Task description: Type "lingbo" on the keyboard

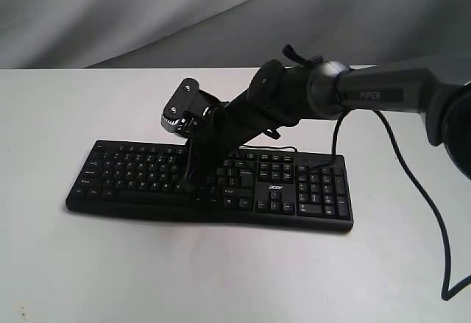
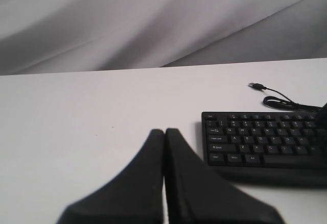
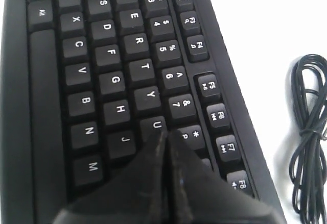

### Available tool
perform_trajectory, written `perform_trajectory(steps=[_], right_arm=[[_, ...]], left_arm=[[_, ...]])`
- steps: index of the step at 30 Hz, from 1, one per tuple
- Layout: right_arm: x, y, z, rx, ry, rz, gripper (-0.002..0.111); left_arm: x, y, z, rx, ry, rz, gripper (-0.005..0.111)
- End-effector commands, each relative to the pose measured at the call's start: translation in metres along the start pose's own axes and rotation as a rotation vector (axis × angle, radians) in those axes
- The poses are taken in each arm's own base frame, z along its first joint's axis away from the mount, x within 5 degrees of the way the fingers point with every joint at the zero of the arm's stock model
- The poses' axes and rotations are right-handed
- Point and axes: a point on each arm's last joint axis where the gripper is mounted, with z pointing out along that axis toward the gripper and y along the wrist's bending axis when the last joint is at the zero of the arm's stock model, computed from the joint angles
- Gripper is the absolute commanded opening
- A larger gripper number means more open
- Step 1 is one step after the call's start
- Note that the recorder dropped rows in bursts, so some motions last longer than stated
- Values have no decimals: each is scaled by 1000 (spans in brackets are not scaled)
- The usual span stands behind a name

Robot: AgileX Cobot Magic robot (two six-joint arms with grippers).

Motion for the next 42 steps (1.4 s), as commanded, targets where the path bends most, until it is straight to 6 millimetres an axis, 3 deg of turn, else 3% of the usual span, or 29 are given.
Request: perform_trajectory(steps=[1, 13, 19, 26, 42], right_arm=[[-3, -2, -2, 11, -13, 6, 0], [-4, -2, -2, 13, -12, 1, 0], [-16, -1, -7, 8, 34, 2, 0], [-4, -1, 7, -22, 68, 26, 0], [1, -1, 13, -27, 79, 32, 0]], left_arm=[[1, 0, 0, 1, -5, -6, 1], [1, 0, 0, 1, -5, -6, 1], [1, 0, 0, 1, -5, -6, 1], [1, 0, 0, 1, -5, -6, 1], [1, 0, 0, 1, -5, -6, 1]])
